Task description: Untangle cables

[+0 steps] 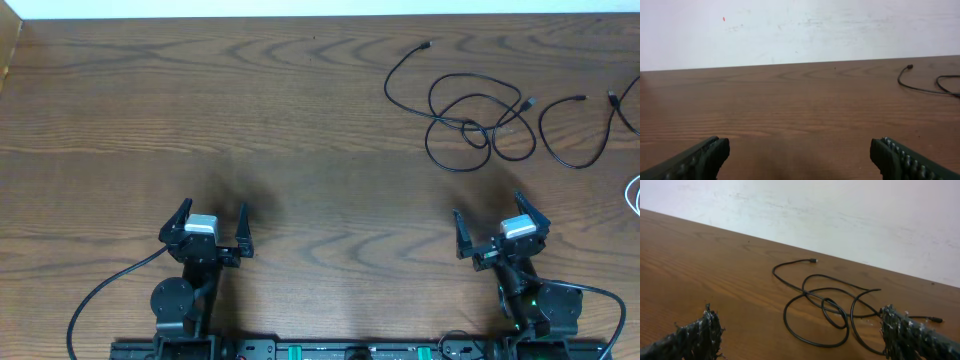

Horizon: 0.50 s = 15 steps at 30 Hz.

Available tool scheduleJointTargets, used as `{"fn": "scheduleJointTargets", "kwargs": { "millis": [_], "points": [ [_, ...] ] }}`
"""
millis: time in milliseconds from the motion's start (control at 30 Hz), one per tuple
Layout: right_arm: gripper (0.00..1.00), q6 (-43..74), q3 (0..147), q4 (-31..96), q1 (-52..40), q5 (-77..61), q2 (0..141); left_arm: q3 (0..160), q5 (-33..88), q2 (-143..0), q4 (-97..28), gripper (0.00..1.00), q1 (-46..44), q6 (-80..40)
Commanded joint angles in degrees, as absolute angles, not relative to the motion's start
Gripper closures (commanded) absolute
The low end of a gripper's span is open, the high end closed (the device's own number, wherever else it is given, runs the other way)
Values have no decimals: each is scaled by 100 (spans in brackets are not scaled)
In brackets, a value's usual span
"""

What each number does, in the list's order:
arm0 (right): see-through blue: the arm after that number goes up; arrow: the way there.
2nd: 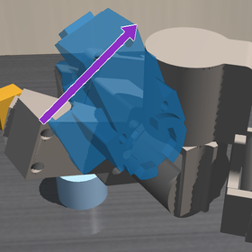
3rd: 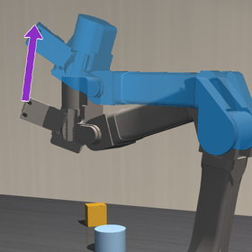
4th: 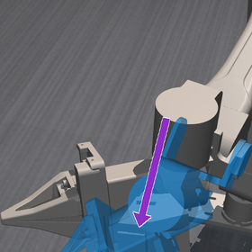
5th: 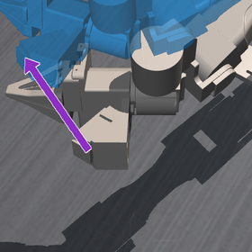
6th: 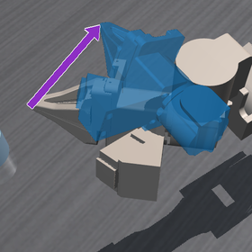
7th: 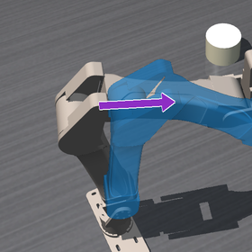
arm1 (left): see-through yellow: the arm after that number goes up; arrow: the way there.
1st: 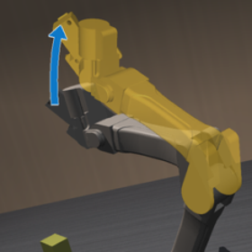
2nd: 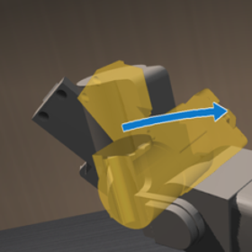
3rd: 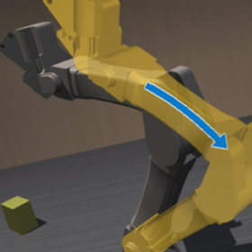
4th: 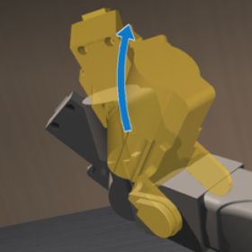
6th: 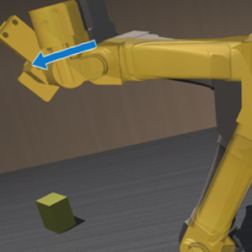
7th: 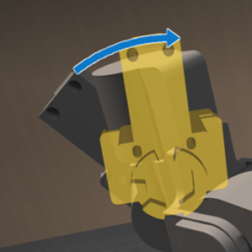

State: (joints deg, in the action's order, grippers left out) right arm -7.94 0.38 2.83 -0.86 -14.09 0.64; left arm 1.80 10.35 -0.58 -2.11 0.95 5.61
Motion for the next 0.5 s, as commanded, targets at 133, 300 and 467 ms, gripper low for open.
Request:
{"fn": "scheduleJointTargets", "kwargs": {
  "millis": [133, 300, 467],
  "points": [
    [1, -733, 32, 320, -47, -1369, 27, 23, 1044, -23, -311, 3, 93, 532],
    [1, -884, 32, 303, -47, -1337, 27, 23, 1044, -23, -311, 3, 93, 532],
    [1, -239, 32, 296, -47, -849, 27, 23, 1044, -23, -311, 3, 93, 532]
  ]
}}
